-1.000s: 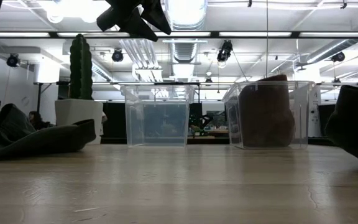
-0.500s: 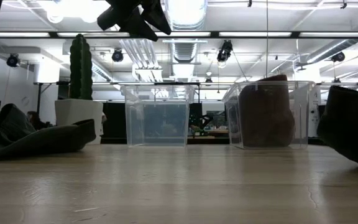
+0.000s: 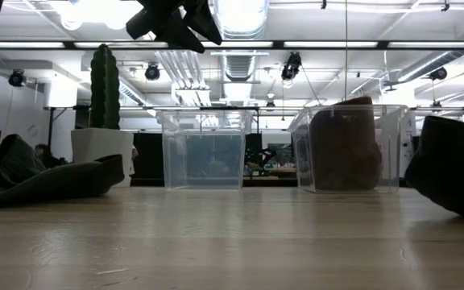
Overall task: Pick & Place hat
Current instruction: Put the right black cap into the left transparent bin, then put the black cap into the left transparent bin
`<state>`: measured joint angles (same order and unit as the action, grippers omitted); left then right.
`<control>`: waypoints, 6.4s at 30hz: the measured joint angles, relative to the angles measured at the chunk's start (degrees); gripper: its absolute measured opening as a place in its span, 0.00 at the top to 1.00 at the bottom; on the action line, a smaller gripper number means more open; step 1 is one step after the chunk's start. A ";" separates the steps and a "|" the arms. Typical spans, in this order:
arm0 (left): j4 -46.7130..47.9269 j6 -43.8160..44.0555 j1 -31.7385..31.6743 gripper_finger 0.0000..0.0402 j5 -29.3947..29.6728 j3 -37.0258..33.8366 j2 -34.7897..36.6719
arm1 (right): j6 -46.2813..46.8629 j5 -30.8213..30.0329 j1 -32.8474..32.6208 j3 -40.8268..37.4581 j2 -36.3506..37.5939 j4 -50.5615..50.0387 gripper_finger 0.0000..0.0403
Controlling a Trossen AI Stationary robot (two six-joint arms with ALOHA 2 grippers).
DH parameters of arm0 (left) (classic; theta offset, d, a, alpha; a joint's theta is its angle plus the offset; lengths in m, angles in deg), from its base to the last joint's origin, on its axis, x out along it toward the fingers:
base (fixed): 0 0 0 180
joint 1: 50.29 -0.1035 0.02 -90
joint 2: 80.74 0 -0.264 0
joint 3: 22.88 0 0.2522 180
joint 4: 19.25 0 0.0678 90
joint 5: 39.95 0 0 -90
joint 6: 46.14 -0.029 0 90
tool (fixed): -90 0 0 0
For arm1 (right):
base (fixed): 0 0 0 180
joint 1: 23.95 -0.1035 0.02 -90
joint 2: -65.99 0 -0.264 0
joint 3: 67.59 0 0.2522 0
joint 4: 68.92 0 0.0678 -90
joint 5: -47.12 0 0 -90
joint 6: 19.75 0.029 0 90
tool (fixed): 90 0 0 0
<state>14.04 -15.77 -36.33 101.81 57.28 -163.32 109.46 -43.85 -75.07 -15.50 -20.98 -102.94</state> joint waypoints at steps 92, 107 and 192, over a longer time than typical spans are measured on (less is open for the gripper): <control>2.45 -5.09 6.25 0.47 0.98 -0.13 16.39 | -88.85 4.65 77.23 59.49 -20.78 -11.08 0.97; 2.45 -7.77 6.25 0.47 0.89 -0.13 16.39 | -89.07 5.48 77.32 58.79 -20.65 -12.56 0.74; 70.03 78.27 10.60 0.47 -43.27 -12.27 17.81 | -99.65 -1.49 50.99 20.83 33.62 0.13 0.83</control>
<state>84.08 62.50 -25.73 58.54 45.00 -145.51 9.82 -45.34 -24.08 5.33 12.65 -102.80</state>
